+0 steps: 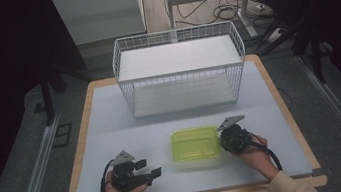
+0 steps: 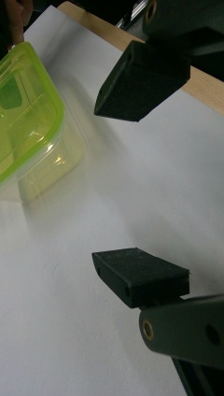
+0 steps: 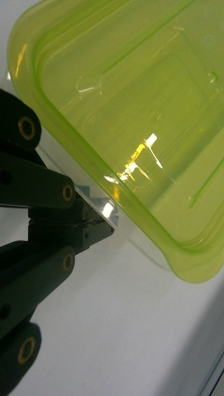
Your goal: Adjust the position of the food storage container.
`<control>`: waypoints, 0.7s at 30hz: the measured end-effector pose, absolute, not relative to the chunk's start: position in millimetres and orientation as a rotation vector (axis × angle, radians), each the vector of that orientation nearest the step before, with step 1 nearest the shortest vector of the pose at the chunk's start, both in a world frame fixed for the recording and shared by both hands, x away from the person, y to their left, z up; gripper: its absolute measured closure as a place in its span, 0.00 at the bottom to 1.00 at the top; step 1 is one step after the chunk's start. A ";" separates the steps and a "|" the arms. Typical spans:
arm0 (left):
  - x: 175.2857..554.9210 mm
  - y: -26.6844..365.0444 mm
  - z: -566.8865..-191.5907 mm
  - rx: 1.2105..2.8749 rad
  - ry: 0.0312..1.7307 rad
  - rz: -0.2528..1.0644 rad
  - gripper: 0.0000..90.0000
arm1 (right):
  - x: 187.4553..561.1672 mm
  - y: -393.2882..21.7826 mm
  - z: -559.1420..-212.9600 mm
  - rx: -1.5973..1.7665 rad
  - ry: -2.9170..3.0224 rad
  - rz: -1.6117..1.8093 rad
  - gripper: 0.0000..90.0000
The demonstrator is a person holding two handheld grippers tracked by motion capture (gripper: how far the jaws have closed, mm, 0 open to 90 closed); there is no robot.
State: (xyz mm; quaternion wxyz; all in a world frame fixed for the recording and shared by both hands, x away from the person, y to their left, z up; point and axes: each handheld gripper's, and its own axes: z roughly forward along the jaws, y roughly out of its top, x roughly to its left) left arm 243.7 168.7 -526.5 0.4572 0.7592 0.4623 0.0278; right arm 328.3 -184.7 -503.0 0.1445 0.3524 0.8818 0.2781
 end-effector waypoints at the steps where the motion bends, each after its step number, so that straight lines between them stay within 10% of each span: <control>1: 243.7 168.7 -526.6 1.871 1.140 0.068 0.29 | 328.7 -183.8 -503.1 1.014 2.540 0.803 1.00; 21: 243.7 171.0 -524.7 1.853 1.150 0.077 0.29 | 316.3 -227.0 -494.9 1.122 2.466 0.975 1.00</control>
